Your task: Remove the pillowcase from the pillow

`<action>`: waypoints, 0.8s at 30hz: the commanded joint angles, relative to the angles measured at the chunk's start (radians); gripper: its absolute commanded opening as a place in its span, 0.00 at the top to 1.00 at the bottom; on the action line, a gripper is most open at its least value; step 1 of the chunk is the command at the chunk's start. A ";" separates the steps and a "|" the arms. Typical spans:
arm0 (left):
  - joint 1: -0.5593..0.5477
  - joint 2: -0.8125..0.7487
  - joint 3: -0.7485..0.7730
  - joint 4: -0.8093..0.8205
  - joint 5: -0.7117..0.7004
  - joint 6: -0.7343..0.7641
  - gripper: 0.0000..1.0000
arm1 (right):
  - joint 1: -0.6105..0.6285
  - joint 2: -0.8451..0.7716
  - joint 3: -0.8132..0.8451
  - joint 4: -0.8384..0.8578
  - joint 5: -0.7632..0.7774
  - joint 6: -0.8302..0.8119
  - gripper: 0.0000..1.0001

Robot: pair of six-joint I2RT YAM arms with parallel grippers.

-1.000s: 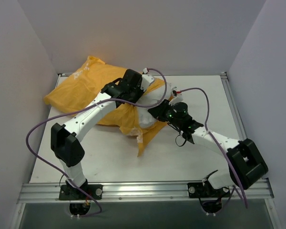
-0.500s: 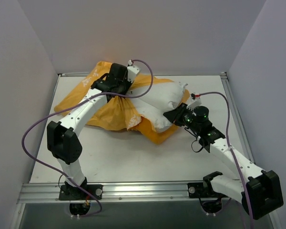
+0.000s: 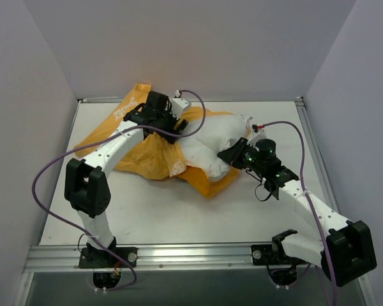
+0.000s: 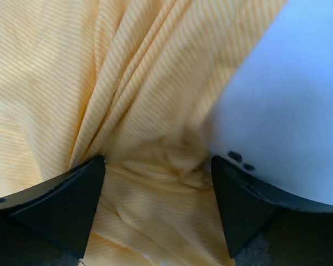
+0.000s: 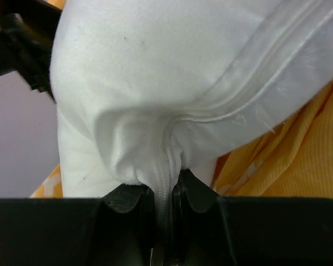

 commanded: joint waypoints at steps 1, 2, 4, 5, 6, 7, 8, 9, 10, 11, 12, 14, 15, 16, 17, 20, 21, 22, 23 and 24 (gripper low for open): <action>0.017 -0.072 0.097 -0.146 0.136 -0.004 0.10 | 0.031 0.059 0.073 0.181 0.002 0.056 1.00; 0.014 -0.091 0.134 -0.193 0.203 -0.015 0.04 | 0.056 0.075 0.098 0.188 0.029 0.057 1.00; 0.014 -0.108 0.236 -0.250 0.268 -0.042 0.05 | 0.073 0.122 0.196 0.182 0.050 0.051 1.00; 0.012 -0.123 0.267 -0.270 0.320 -0.045 0.06 | 0.080 0.138 0.230 0.178 0.063 0.043 1.00; 0.003 -0.131 0.300 -0.288 0.337 -0.039 0.06 | 0.088 0.167 0.262 0.160 0.068 0.042 1.00; -0.006 -0.140 0.327 -0.330 0.346 -0.027 0.06 | 0.088 0.181 0.293 0.149 0.071 0.042 1.00; -0.021 -0.158 0.372 -0.350 0.346 -0.012 0.06 | 0.088 0.191 0.348 0.140 0.073 0.036 1.00; -0.063 -0.171 0.386 -0.370 0.333 0.040 0.06 | 0.091 0.210 0.371 0.114 0.083 0.031 1.00; -0.090 -0.186 0.392 -0.405 0.319 0.077 0.06 | 0.090 0.219 0.393 0.100 0.085 0.028 1.00; -0.125 -0.225 0.369 -0.413 0.291 0.115 0.06 | 0.090 0.225 0.431 0.084 0.090 0.025 1.00; -0.167 -0.247 0.342 -0.419 0.214 0.204 0.06 | 0.088 0.230 0.445 0.061 0.094 0.016 1.00; -0.297 -0.316 0.241 -0.445 0.141 0.310 0.06 | 0.084 0.238 0.462 0.046 0.097 0.017 1.00; -0.336 -0.336 0.214 -0.459 0.072 0.406 0.06 | 0.083 0.239 0.474 0.040 0.097 0.017 1.00; -0.388 -0.351 0.194 -0.485 0.034 0.445 0.06 | 0.083 0.242 0.480 0.035 0.094 0.017 1.00; -0.405 -0.365 0.180 -0.496 -0.006 0.473 0.06 | 0.087 0.245 0.485 0.032 0.094 0.016 1.00; -0.411 -0.384 0.189 -0.542 -0.072 0.543 0.06 | 0.091 0.251 0.493 0.023 0.100 0.014 1.00; -0.413 -0.399 0.171 -0.537 -0.066 0.601 0.06 | 0.093 0.251 0.494 0.027 0.100 0.017 1.00; -0.413 -0.416 0.160 -0.532 -0.042 0.632 0.06 | 0.094 0.253 0.494 0.026 0.102 0.017 1.00; -0.414 -0.443 0.151 -0.534 -0.010 0.657 0.06 | 0.096 0.254 0.494 0.024 0.103 0.017 1.00; -0.416 -0.453 0.122 -0.531 0.006 0.704 0.06 | 0.097 0.257 0.499 0.018 0.103 0.016 1.00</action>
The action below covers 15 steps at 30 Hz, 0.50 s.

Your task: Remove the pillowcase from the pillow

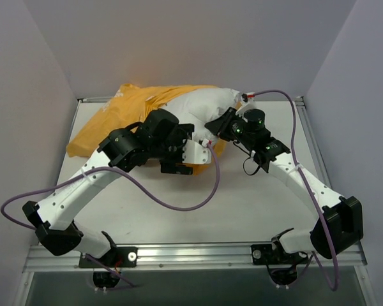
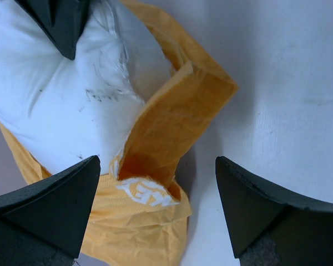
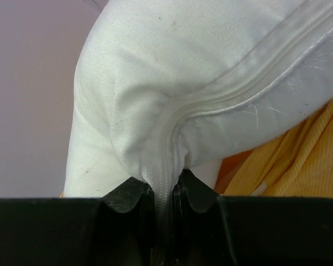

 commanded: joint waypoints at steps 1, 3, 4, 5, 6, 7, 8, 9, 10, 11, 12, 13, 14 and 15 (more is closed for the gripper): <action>-0.002 -0.066 -0.057 -0.021 -0.035 0.197 0.06 | 0.007 -0.003 0.071 0.078 0.013 -0.008 1.00; -0.017 -0.078 -0.117 0.095 -0.104 0.226 0.06 | 0.010 -0.006 0.076 0.067 0.012 -0.013 1.00; -0.019 -0.081 -0.170 0.139 -0.130 0.238 0.06 | 0.010 -0.007 0.079 0.064 0.012 -0.016 1.00; -0.020 -0.081 -0.184 0.179 -0.162 0.255 0.04 | 0.011 -0.010 0.079 0.061 0.012 -0.019 1.00; -0.020 -0.078 -0.189 0.224 -0.167 0.260 0.01 | 0.011 -0.015 0.079 0.059 0.012 -0.021 1.00; -0.020 -0.074 -0.181 0.239 -0.169 0.260 0.04 | 0.010 -0.018 0.079 0.058 0.012 -0.021 1.00; -0.020 -0.062 -0.177 0.249 -0.169 0.249 0.18 | 0.011 -0.021 0.079 0.055 0.010 -0.024 1.00; -0.020 -0.057 -0.174 0.264 -0.169 0.246 0.25 | 0.011 -0.024 0.079 0.055 0.010 -0.024 1.00; -0.020 -0.052 -0.175 0.273 -0.173 0.246 0.32 | 0.011 -0.024 0.077 0.055 0.010 -0.024 1.00; -0.019 -0.048 -0.193 0.287 -0.185 0.249 0.36 | 0.010 -0.026 0.074 0.061 0.009 -0.021 1.00; -0.019 -0.048 -0.206 0.327 -0.199 0.253 0.36 | 0.010 -0.026 0.074 0.062 0.003 -0.019 1.00; -0.019 -0.046 -0.223 0.353 -0.215 0.257 0.36 | 0.011 -0.024 0.071 0.067 0.000 -0.019 1.00; -0.017 -0.046 -0.246 0.376 -0.227 0.261 0.36 | 0.011 -0.026 0.067 0.073 -0.004 -0.016 1.00; -0.016 -0.046 -0.247 0.382 -0.225 0.264 0.36 | 0.011 -0.029 0.063 0.075 -0.005 -0.015 1.00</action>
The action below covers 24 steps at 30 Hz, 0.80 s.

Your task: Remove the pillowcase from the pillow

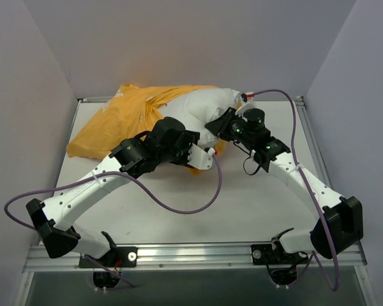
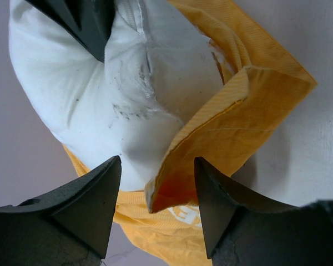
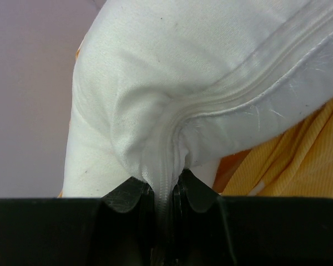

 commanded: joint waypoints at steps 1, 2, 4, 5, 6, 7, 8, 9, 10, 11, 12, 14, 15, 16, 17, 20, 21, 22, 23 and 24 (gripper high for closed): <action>0.006 0.005 -0.025 0.103 -0.034 0.032 0.36 | 0.009 -0.032 0.049 0.109 -0.010 0.007 1.00; 0.006 0.007 -0.020 0.085 -0.025 0.030 0.39 | 0.009 -0.037 0.041 0.117 -0.011 0.010 1.00; 0.008 0.010 -0.028 0.028 -0.002 0.030 0.66 | 0.003 -0.041 0.035 0.123 -0.011 0.015 1.00; 0.008 0.005 -0.040 0.019 -0.003 0.024 0.91 | 0.002 -0.044 0.035 0.121 -0.011 0.015 1.00; 0.008 0.004 -0.082 0.024 -0.012 0.016 0.98 | -0.003 -0.048 0.038 0.120 -0.011 0.015 1.00; 0.015 -0.004 -0.107 0.018 -0.020 0.016 0.98 | -0.015 -0.051 0.040 0.114 -0.011 0.015 1.00; 0.024 -0.008 -0.132 0.010 -0.019 0.022 0.98 | -0.024 -0.054 0.043 0.109 -0.016 0.015 1.00; 0.038 -0.013 -0.193 -0.001 -0.014 0.024 0.98 | -0.035 -0.066 0.044 0.106 -0.019 0.016 1.00; 0.050 -0.025 -0.228 -0.009 -0.008 0.031 0.98 | -0.047 -0.074 0.047 0.100 -0.023 0.016 1.00; 0.081 -0.031 -0.266 -0.009 -0.011 0.056 0.98 | -0.072 -0.087 0.049 0.089 -0.036 0.015 1.00; 0.096 -0.038 -0.308 0.002 -0.018 0.071 0.98 | -0.081 -0.095 0.050 0.079 -0.042 0.015 1.00; 0.118 -0.054 -0.431 0.019 -0.047 0.123 0.98 | -0.115 -0.112 0.047 0.060 -0.057 0.015 1.00; 0.136 -0.059 -0.469 0.051 -0.060 0.139 0.98 | -0.126 -0.126 0.043 0.054 -0.075 0.018 1.00; 0.146 -0.065 -0.542 0.069 -0.072 0.154 0.98 | -0.138 -0.132 0.034 0.048 -0.086 0.019 1.00; 0.155 -0.062 -0.570 0.089 -0.100 0.180 0.98 | -0.149 -0.144 0.027 0.037 -0.099 0.022 1.00; 0.228 -0.022 -0.604 0.161 -0.112 0.209 0.98 | -0.182 -0.179 0.014 -0.006 -0.135 0.013 1.00; 0.259 -0.009 -0.595 0.194 -0.101 0.211 0.98 | -0.192 -0.192 0.012 -0.023 -0.142 0.004 1.00; 0.323 0.026 -0.580 0.206 -0.097 0.211 0.98 | -0.196 -0.205 0.011 -0.074 -0.142 -0.007 1.00; 0.355 0.047 -0.537 0.215 -0.091 0.213 0.98 | -0.202 -0.233 0.004 -0.102 -0.146 -0.022 1.00; 0.389 0.063 -0.517 0.224 -0.080 0.217 0.98 | -0.227 -0.248 -0.003 -0.125 -0.151 -0.047 1.00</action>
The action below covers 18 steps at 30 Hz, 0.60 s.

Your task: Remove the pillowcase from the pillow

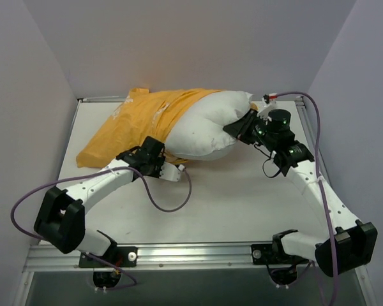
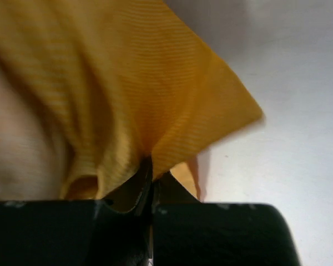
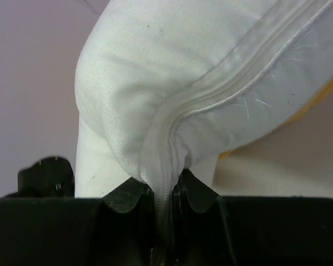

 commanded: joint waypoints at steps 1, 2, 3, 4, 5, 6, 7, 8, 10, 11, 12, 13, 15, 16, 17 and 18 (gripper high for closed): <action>0.166 0.084 0.082 0.056 -0.018 0.030 0.98 | -0.073 -0.128 0.001 -0.006 -0.032 -0.049 1.00; 0.193 0.099 0.108 0.062 -0.021 0.044 0.98 | -0.090 -0.163 -0.030 -0.022 -0.041 -0.055 1.00; 0.213 0.112 0.111 0.060 -0.030 0.050 0.98 | -0.104 -0.179 -0.050 -0.029 -0.046 -0.058 1.00; 0.225 0.124 0.113 0.053 -0.033 0.051 0.98 | -0.115 -0.189 -0.071 -0.036 -0.049 -0.055 1.00; 0.218 0.121 0.113 0.002 -0.032 0.047 0.98 | -0.113 -0.199 -0.094 -0.034 -0.051 -0.052 1.00; 0.203 0.113 0.119 -0.041 -0.019 0.032 0.98 | -0.107 -0.200 -0.149 -0.025 -0.055 -0.044 1.00; 0.149 0.084 0.127 -0.088 0.031 -0.011 0.98 | -0.080 -0.199 -0.178 -0.002 -0.042 -0.034 1.00; 0.114 0.066 0.133 -0.168 0.056 -0.042 0.94 | -0.060 -0.202 -0.203 0.007 -0.026 -0.036 1.00; 0.042 0.021 0.169 -0.239 0.118 -0.132 0.50 | 0.001 -0.200 -0.255 0.023 0.006 -0.059 1.00; -0.018 0.011 0.194 -0.318 0.143 -0.160 0.35 | 0.020 -0.191 -0.264 0.026 0.026 -0.067 1.00; -0.040 0.003 0.224 -0.369 0.175 -0.180 0.01 | 0.035 -0.185 -0.271 0.021 0.029 -0.070 1.00; -0.052 -0.002 0.304 -0.416 0.201 -0.215 0.06 | 0.052 -0.177 -0.289 0.021 0.029 -0.072 1.00; -0.068 0.010 0.414 -0.612 0.347 -0.232 0.06 | 0.104 -0.165 -0.320 0.021 0.028 -0.072 1.00; -0.069 0.041 0.543 -0.688 0.397 -0.225 0.06 | 0.117 -0.162 -0.356 0.011 0.026 -0.076 1.00; -0.069 0.062 0.615 -0.842 0.492 -0.222 0.06 | 0.127 -0.162 -0.378 0.000 0.022 -0.078 1.00; -0.069 0.088 0.692 -0.921 0.540 -0.219 0.06 | 0.129 -0.162 -0.399 -0.006 0.017 -0.079 1.00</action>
